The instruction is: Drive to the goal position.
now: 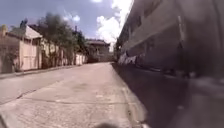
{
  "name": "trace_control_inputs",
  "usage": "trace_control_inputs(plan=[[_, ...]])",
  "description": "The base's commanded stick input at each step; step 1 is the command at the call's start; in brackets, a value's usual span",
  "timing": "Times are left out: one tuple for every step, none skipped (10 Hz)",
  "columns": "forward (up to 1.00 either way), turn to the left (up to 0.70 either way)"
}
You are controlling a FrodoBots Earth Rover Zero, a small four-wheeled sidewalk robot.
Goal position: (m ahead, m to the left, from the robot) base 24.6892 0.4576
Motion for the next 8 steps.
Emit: trace_control_inputs(plan=[[0.85,0.00],[0.85,0.00],[0.85,0.00],[0.85,0.00],[0.85,0.00],[0.85,0.00],[0.85,0.00],[0.85,0.00]])
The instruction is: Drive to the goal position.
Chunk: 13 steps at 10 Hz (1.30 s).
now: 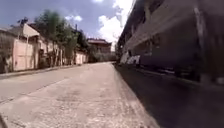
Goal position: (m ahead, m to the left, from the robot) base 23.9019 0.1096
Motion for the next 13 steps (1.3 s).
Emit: trace_control_inputs(plan=[[0.85,0.00],[0.85,0.00],[0.85,0.00],[0.85,0.00],[0.85,0.00],[0.85,0.00],[0.85,0.00],[0.85,0.00],[0.85,0.00],[0.85,0.00],[0.85,0.00],[0.85,0.00],[0.85,0.00]])
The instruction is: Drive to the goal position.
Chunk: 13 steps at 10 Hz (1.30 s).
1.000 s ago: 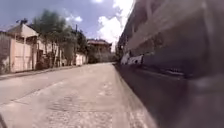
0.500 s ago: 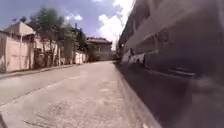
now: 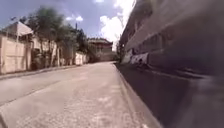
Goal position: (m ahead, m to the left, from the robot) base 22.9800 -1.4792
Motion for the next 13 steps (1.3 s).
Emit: trace_control_inputs(plan=[[0.85,0.00],[0.85,0.00],[0.85,0.00],[0.85,0.00],[0.85,0.00],[0.85,0.00],[0.85,0.00],[0.85,0.00],[0.85,0.00],[0.85,0.00],[0.85,0.00],[0.85,0.00],[0.85,0.00]])
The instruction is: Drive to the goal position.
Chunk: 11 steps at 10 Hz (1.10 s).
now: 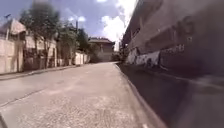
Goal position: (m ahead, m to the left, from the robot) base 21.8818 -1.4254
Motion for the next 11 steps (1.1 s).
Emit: trace_control_inputs(plan=[[0.85,0.00],[0.85,0.00],[0.85,0.00],[0.85,0.00],[0.85,0.00],[0.85,0.00],[0.85,0.00],[0.85,0.00],[0.85,0.00],[0.85,0.00],[0.85,0.00]])
